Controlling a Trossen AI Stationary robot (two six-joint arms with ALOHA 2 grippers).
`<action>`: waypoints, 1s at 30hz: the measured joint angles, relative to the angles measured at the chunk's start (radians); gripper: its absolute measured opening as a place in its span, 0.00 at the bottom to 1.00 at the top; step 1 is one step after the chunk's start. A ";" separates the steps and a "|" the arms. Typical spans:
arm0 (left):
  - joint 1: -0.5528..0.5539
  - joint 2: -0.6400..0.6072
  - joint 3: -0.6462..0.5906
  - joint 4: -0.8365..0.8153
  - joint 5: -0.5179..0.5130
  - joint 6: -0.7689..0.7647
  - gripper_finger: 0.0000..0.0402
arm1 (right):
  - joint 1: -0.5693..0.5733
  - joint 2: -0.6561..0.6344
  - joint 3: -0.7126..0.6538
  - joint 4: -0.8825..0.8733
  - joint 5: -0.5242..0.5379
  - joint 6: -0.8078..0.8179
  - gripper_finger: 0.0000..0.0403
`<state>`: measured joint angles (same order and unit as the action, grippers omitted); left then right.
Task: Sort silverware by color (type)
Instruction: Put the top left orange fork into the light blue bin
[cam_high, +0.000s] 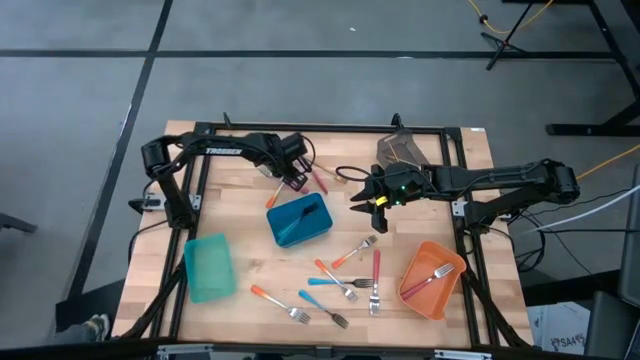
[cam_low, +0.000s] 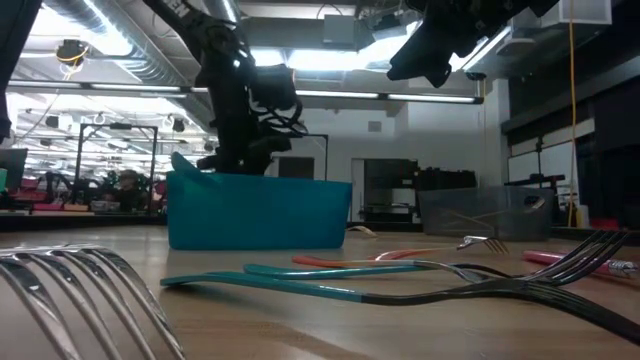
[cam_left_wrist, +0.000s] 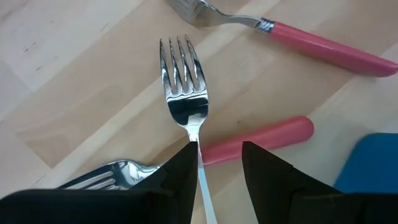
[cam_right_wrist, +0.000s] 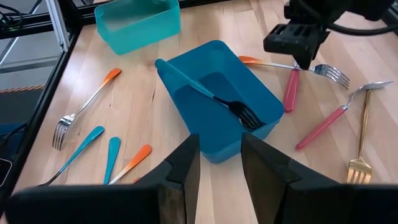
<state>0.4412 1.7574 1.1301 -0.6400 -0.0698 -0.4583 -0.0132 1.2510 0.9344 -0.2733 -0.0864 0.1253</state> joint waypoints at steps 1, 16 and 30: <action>0.000 0.007 0.000 0.001 0.000 0.000 0.30 | 0.000 0.000 0.000 0.000 0.000 0.000 0.27; 0.000 0.087 0.000 0.010 -0.069 0.000 0.30 | 0.000 0.000 0.000 -0.017 0.000 0.000 0.27; 0.000 0.088 0.000 0.029 -0.066 -0.001 0.30 | 0.000 0.000 0.000 -0.016 0.000 0.000 0.27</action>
<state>0.4412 1.8458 1.1305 -0.6106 -0.1358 -0.4593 -0.0132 1.2510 0.9340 -0.2897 -0.0860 0.1253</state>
